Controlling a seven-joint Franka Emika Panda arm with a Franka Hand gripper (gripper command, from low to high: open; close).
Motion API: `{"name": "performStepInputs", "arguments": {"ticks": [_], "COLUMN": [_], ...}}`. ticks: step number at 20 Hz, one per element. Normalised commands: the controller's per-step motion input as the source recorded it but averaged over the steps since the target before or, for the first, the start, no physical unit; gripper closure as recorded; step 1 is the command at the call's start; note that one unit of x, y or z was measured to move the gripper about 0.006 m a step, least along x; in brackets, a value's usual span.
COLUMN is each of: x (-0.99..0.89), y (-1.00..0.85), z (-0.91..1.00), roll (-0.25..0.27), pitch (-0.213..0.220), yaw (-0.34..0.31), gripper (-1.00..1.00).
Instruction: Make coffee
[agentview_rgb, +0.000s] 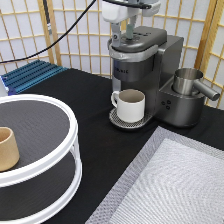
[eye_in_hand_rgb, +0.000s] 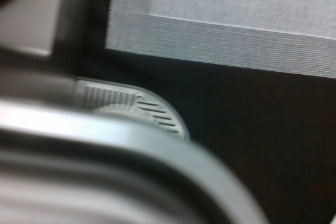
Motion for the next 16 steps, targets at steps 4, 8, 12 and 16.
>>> {"name": "performStepInputs", "arguments": {"ticks": [4,8,12,16], "x": [-0.30,-0.15,0.06,0.08], "y": [0.39,-0.25,-0.59,-0.62], "z": [0.13,1.00,0.92,0.85], "roll": [-0.007,0.043,0.193,0.227], "pitch": [0.090,-0.065,-0.086,-0.048], "yaw": [0.042,0.175,0.131,0.104], "gripper": [-1.00,-1.00,-1.00,-1.00]}}
